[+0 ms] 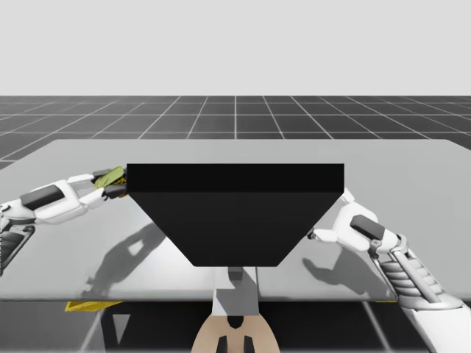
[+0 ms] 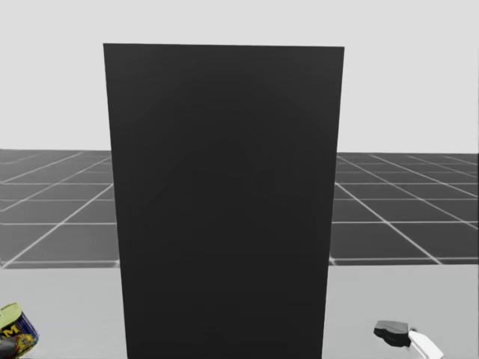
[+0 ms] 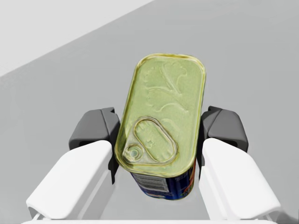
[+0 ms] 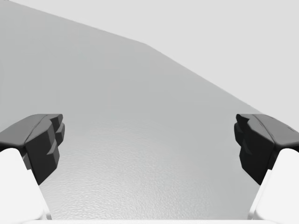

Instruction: Reach around the screen and pick up the object behind it.

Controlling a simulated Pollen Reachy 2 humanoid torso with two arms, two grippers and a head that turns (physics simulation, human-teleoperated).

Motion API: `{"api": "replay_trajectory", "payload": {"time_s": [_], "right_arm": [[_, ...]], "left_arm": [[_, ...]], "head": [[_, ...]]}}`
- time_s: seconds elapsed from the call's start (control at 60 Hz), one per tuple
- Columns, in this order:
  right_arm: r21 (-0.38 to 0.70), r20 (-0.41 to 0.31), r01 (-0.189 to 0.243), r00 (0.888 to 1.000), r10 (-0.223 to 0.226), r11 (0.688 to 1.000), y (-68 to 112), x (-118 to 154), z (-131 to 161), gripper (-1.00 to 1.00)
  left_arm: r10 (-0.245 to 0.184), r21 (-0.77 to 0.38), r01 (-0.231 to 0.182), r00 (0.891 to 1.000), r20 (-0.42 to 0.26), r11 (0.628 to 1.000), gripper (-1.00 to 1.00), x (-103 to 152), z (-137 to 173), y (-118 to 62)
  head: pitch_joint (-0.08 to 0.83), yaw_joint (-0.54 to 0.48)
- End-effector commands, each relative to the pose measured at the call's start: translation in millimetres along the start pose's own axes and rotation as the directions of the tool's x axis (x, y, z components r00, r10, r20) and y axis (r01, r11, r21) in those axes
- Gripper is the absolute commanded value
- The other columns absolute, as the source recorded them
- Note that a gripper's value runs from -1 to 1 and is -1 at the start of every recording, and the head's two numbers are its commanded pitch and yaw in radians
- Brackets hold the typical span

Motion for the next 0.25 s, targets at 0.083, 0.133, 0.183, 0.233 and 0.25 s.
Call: {"api": "replay_trajectory", "payload": {"time_s": [0.083, 0.133, 0.183, 0.233, 0.25], "right_arm": [[-0.091, 0.024, -0.015, 1.0, 0.017, 0.996, -3.0, -0.5, -2.9, -1.0], [-0.147, 0.047, 0.003, 0.999, 0.003, 0.989, -3.4, -0.9, -5.8, -1.0], [-0.178, 0.077, 0.02, 0.997, -0.006, 0.984, -6.5, -2.3, -9.8, -1.0], [-0.238, 0.129, 0.007, 0.991, 0.025, 0.971, -12.5, -6.3, -14.7, -1.0], [-0.246, 0.134, -0.002, 0.99, 0.036, 0.969, -14.3, -8.2, -15.6, -1.0]], "left_arm": [[-0.153, 0.102, 0.139, 0.978, 0.14, 0.985, 1.0, 95.7, -17.9, 18.9], [-0.171, 0.109, 0.155, 0.974, 0.151, 0.982, 1.0, 110.5, -21.3, 18.9], [-0.195, 0.127, 0.176, 0.967, 0.161, 0.976, 1.0, 125.3, -23.8, 18.3], [-0.215, 0.143, 0.191, 0.961, 0.175, 0.971, 1.0, 140.3, -25.2, 17.9], [-0.222, 0.151, 0.196, 0.958, 0.182, 0.969, 1.0, 146.5, -25.4, 17.8]], "head": [[0.053, -0.04], [0.054, -0.04], [0.054, -0.05], [0.054, -0.05], [0.054, -0.05]]}}
